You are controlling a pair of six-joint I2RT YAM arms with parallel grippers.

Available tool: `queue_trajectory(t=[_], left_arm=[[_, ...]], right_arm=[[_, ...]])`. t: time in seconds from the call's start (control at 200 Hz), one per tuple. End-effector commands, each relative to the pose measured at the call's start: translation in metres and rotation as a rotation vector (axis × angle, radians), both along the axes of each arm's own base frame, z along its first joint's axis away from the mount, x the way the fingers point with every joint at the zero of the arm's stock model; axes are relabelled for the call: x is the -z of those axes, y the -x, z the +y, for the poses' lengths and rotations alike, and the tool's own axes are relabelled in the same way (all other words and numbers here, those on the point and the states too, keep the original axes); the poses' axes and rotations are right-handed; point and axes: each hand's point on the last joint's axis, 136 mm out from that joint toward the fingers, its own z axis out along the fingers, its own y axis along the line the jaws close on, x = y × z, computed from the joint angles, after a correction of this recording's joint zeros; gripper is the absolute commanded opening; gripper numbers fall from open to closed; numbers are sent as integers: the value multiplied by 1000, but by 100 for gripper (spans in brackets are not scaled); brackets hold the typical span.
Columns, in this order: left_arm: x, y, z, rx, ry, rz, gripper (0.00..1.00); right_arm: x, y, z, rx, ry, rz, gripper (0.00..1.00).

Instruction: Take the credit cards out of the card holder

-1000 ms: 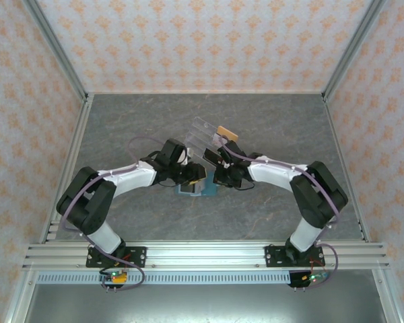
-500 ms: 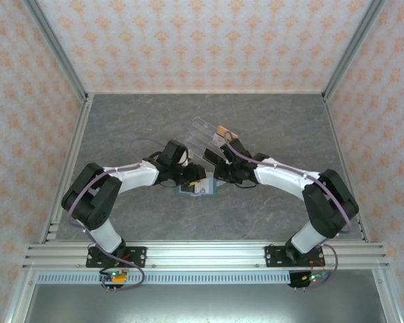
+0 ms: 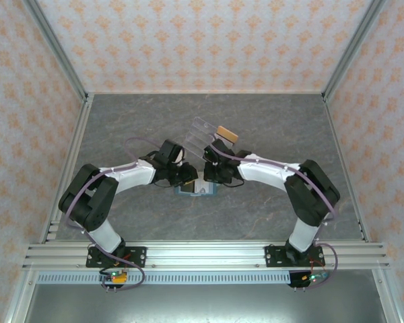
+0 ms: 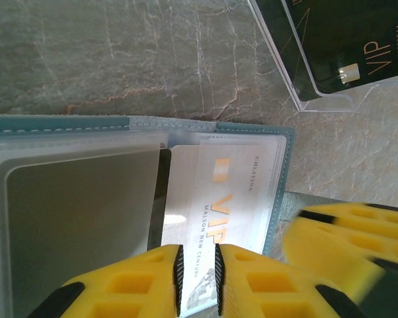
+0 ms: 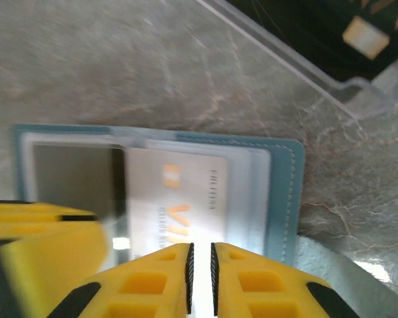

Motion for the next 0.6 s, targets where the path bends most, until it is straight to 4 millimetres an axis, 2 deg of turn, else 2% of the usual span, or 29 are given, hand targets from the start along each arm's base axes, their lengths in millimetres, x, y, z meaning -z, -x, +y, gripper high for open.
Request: queue_trajectory(t=[0.0, 0.33, 0.596], left_arm=[[4, 3, 1, 7, 9, 3, 22], [25, 6, 15, -8, -71, 19, 24], [31, 5, 11, -7, -40, 29, 26]], right_arm=[[7, 1, -4, 32, 32, 45, 18], [31, 5, -6, 44, 39, 131, 19], [42, 11, -9, 52, 54, 181, 18]])
